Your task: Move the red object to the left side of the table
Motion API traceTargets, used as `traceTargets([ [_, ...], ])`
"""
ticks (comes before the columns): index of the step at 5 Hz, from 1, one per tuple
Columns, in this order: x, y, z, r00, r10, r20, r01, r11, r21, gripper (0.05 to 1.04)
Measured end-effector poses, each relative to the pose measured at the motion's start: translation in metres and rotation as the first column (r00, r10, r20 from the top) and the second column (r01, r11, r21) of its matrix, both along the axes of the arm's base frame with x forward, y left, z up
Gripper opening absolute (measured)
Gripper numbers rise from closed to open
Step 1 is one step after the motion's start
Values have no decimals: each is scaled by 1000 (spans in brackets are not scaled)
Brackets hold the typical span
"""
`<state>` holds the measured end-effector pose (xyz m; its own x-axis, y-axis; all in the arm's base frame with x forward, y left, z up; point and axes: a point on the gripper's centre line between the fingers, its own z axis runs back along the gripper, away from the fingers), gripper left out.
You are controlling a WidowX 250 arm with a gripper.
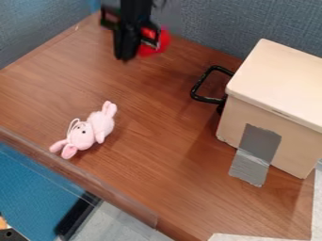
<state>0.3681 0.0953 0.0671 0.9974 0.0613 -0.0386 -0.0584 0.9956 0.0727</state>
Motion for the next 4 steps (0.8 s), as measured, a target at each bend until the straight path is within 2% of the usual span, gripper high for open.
traceTargets([
  [1, 13, 0, -19, 1000, -10, -29, 9, 1000, -23, 84],
  [2, 22, 1, -27, 999, -16, -47, 14, 999, -36, 84],
  [4, 26, -7, -36, 996, -28, -80, 25, 999, -38, 84],
])
